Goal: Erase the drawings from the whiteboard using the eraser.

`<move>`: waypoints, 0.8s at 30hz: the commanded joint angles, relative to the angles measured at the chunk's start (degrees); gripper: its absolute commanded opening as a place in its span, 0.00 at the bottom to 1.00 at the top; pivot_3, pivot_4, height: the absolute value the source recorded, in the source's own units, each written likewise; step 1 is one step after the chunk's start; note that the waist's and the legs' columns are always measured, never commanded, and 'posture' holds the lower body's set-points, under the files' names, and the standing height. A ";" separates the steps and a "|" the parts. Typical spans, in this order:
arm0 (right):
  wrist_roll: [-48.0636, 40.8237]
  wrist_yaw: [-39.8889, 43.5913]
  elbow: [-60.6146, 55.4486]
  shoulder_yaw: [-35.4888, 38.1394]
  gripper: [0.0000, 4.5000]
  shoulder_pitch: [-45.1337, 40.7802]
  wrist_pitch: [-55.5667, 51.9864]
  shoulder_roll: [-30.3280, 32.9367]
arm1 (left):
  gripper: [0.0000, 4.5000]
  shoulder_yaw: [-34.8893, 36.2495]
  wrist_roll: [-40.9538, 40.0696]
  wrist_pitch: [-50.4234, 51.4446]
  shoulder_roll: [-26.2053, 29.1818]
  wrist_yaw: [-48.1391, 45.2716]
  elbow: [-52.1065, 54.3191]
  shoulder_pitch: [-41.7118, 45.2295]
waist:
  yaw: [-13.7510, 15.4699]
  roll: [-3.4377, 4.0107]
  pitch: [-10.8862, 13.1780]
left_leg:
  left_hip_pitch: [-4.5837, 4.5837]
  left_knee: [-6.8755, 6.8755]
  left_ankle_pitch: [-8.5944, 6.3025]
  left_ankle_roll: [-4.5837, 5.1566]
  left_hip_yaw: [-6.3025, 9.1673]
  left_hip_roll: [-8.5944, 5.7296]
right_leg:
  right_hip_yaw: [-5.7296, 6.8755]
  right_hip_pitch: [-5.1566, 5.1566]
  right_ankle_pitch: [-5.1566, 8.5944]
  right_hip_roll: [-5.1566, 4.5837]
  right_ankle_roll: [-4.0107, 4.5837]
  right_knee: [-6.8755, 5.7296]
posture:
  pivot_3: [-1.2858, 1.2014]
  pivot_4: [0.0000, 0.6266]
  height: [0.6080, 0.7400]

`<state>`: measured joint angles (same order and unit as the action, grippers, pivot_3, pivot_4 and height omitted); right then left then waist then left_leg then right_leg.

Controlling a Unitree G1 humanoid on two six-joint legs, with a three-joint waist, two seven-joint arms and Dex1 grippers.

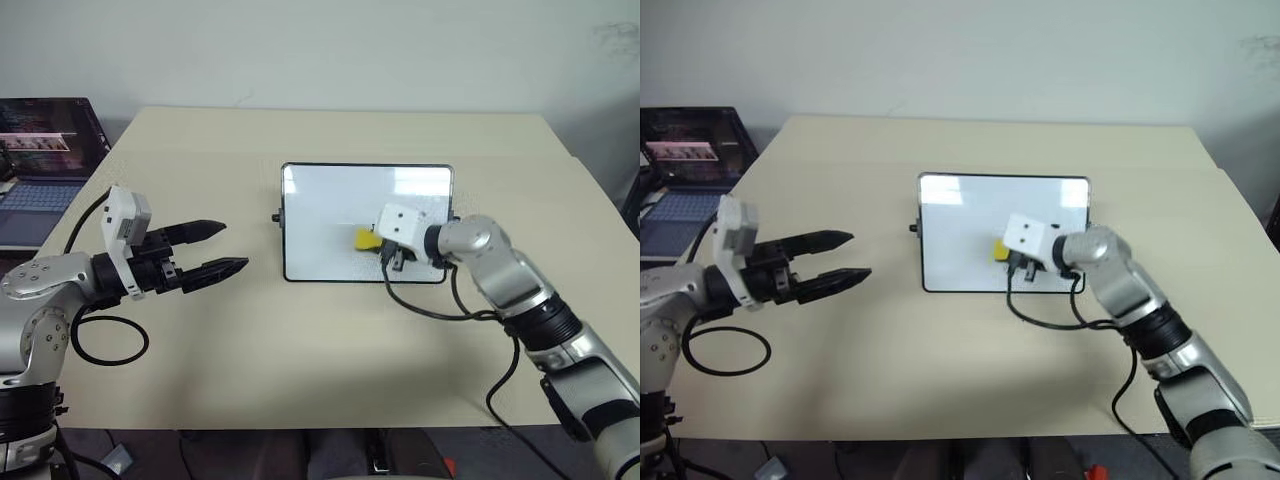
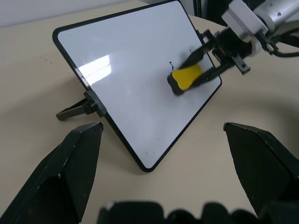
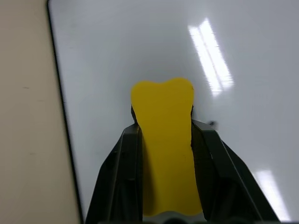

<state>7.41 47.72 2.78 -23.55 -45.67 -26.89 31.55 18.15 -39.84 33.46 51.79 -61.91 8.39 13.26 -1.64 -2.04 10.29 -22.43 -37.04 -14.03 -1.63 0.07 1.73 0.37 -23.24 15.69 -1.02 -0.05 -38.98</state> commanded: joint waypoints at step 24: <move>1.16 6.72 -13.38 -1.29 0.24 9.53 -6.60 4.36 | 1.00 -0.21 1.42 -1.96 0.18 -1.51 -2.21 3.01 | 0.01 -0.01 0.00 | -0.06 0.05 -0.01 0.00 0.03 0.00 | 0.03 -0.03 0.02 -0.01 -0.01 0.03 | 0.52 0.24 1.00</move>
<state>7.88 54.03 -8.59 -24.86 -36.12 -33.00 35.17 17.28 -38.30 32.10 51.78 -63.23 5.76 15.26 -1.64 -2.05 10.29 -22.50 -36.99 -14.03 -1.64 0.09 1.72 0.40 -23.28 15.70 -1.03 -0.06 -38.95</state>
